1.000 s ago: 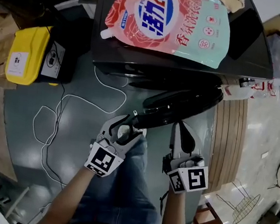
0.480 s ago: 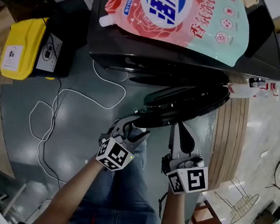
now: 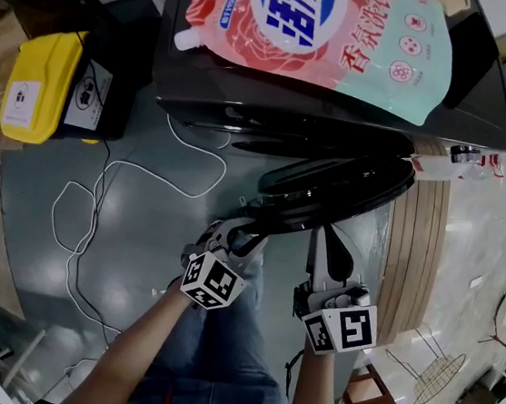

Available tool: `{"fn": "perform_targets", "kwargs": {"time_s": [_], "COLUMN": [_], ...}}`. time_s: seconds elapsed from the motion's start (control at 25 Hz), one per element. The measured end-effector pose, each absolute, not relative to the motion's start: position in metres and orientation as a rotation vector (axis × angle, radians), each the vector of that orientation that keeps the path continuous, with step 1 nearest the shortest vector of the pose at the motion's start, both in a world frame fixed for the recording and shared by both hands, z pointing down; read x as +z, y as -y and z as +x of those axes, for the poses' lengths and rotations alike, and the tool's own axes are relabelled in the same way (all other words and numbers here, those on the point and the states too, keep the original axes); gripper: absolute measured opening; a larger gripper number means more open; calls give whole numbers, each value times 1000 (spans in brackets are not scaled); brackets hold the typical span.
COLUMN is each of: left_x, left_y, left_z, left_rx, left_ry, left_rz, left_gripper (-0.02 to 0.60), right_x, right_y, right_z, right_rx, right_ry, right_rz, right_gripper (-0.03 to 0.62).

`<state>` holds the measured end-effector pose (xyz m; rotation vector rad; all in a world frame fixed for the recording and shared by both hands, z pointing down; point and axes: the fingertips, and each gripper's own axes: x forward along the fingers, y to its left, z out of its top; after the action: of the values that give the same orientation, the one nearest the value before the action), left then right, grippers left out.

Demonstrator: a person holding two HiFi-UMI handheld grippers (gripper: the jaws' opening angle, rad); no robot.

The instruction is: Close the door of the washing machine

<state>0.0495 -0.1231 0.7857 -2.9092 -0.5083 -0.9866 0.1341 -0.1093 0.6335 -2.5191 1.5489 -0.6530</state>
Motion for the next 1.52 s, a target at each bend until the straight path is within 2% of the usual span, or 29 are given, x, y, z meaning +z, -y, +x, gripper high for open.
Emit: {"fn": "perform_targets", "kwargs": {"time_s": [0.16, 0.72, 1.52], "left_x": [787, 788, 788], "left_y": [120, 141, 221], "left_z": [51, 60, 111], "left_rx": [-984, -1027, -996], "left_ry": [518, 606, 754], "left_rz": [-2902, -2855, -2699], "left_gripper": [80, 75, 75], "right_x": [635, 631, 642], "right_y": [110, 121, 157], "right_z": [135, 137, 149], "right_rx": [-657, -670, -702], "right_ry": [-1557, -1606, -1697], "right_rz": [-2516, -2489, -2431], "right_gripper": [12, 14, 14]}}
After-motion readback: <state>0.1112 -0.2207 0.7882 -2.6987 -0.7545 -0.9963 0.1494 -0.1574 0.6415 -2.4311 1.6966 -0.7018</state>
